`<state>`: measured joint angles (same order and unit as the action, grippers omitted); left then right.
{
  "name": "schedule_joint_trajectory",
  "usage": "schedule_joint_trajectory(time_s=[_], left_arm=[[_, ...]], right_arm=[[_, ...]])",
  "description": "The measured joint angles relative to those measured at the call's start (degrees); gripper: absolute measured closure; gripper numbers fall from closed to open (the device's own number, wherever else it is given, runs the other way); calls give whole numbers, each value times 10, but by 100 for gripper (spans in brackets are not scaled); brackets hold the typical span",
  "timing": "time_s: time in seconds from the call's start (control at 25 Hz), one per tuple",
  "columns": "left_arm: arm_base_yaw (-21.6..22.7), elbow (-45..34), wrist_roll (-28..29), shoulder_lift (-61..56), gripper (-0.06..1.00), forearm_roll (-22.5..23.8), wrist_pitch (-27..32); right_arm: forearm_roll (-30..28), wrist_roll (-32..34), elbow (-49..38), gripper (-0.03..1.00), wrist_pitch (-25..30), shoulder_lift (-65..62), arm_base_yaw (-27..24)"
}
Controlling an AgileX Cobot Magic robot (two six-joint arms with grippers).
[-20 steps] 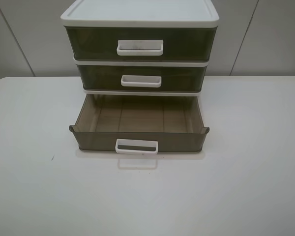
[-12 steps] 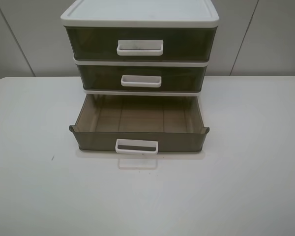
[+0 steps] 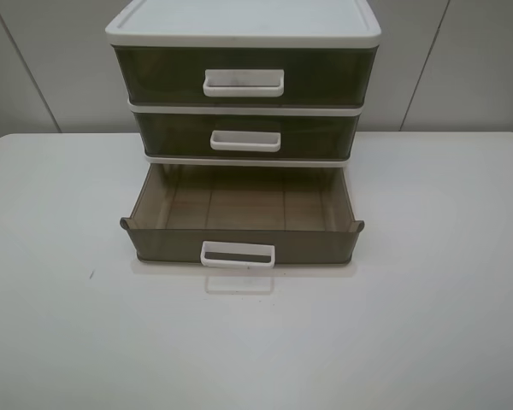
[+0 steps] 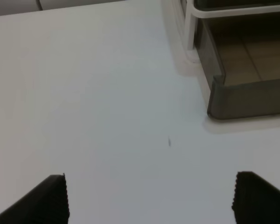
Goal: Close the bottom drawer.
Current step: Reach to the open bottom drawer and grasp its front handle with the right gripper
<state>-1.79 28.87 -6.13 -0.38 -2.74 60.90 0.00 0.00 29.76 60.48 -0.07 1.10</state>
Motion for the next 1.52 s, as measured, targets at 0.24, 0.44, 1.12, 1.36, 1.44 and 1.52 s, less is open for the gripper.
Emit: schedule_joint_trajectory(time_s=[0.24,0.44,1.12,1.36,1.44,1.52], left_arm=[[0,0,0,0,23,0,0],[0,0,0,0,23,0,0],[0,0,0,0,23,0,0],[0,0,0,0,23,0,0],[0,0,0,0,23,0,0],[0,0,0,0,23,0,0]], right_arm=[[0,0,0,15,0,0,0],[0,0,0,15,0,0,0],[91,0,75,15,-132,440,20],[114,0,95,15,-290,600,175],[136,0,96,15,-322,640,225],[165,0,96,15,-353,681,273]])
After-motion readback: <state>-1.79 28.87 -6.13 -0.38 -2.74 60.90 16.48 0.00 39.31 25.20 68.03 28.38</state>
